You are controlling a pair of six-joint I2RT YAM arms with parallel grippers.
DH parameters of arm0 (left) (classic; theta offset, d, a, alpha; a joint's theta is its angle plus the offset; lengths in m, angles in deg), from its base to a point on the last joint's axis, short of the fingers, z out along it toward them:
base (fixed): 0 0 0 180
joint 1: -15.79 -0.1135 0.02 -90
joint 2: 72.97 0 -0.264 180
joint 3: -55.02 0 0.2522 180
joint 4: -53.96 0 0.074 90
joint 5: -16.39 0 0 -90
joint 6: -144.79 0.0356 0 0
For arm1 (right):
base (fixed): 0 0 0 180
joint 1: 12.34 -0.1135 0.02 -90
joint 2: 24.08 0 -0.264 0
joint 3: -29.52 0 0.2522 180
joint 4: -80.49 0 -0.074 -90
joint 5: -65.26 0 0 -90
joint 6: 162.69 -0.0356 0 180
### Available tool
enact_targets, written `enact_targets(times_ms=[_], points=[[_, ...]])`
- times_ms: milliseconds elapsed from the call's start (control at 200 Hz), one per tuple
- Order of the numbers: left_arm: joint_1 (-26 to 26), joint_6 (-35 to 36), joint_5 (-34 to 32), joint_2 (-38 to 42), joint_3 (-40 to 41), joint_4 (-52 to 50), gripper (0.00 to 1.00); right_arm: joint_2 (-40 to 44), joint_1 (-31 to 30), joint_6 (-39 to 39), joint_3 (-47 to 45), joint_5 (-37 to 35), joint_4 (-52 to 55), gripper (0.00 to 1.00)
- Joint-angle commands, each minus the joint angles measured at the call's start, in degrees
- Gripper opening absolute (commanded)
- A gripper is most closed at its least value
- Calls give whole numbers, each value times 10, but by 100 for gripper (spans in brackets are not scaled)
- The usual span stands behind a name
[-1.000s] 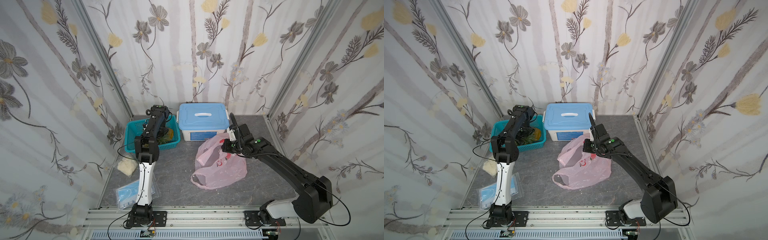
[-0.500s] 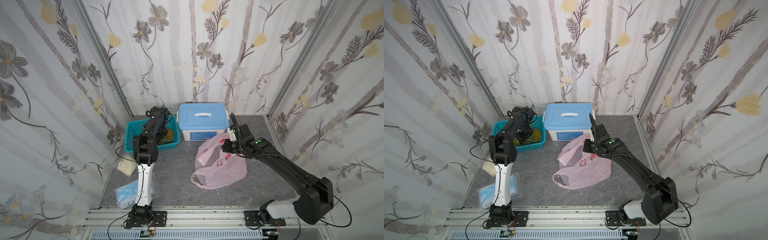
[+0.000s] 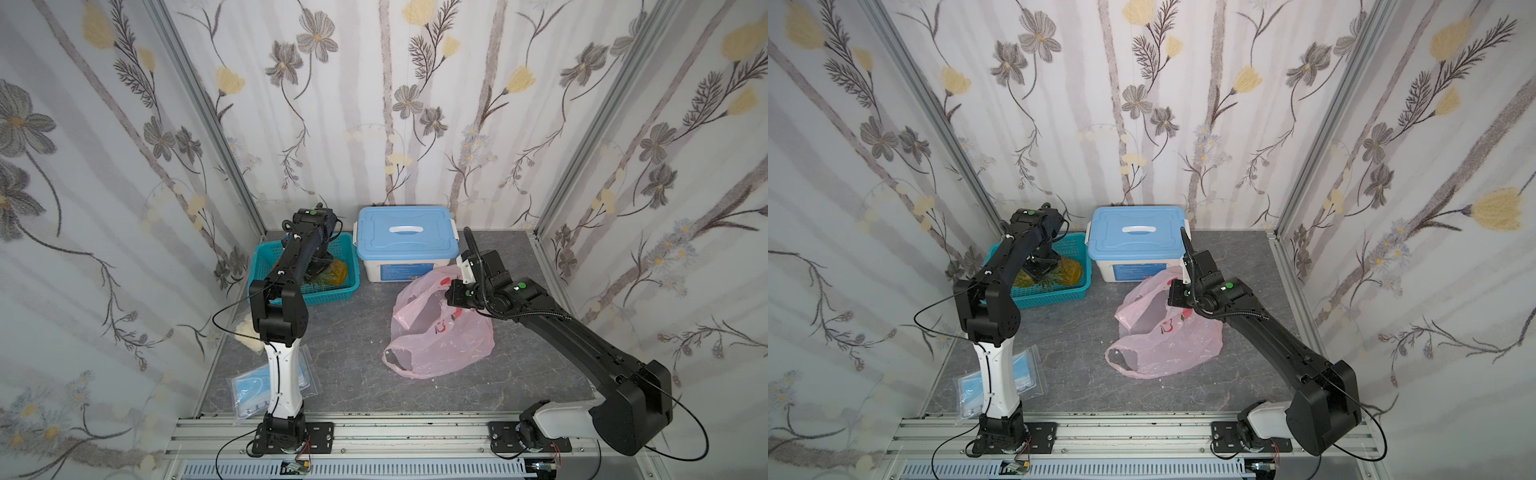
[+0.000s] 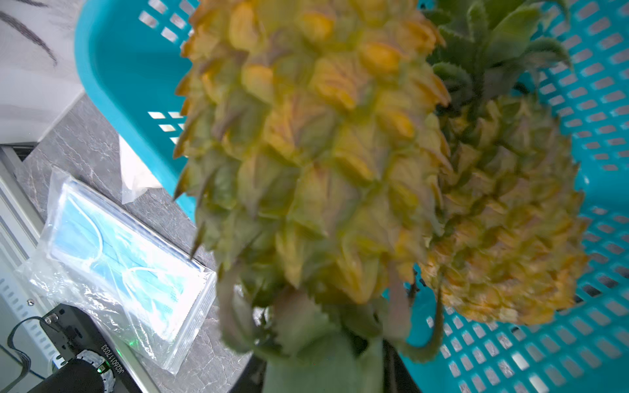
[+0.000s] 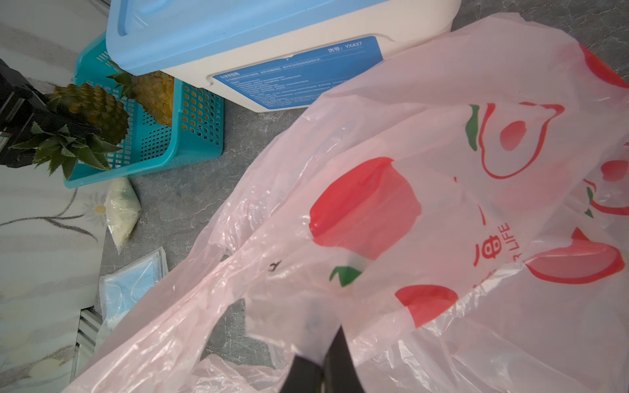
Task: Place the pineapple into a plastic bag & tie a knot
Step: Pick up the pineapple from the basket.
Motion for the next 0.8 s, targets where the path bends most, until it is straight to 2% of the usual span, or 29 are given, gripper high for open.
enact_targets(times_ms=[0,205,360,614,794], points=[[5,30,-53,38,14,20,2,3,0,10,-2,5,-31,0],[18,101,-55,113,51,83,0,-7,-2,21,6,35,-36,0],[31,194,-22,212,146,204,0,-23,-3,41,20,66,-31,0],[51,326,111,450,374,440,0,-45,-5,73,40,107,-22,0],[99,444,267,637,542,592,0,-87,-7,102,66,149,-7,0]])
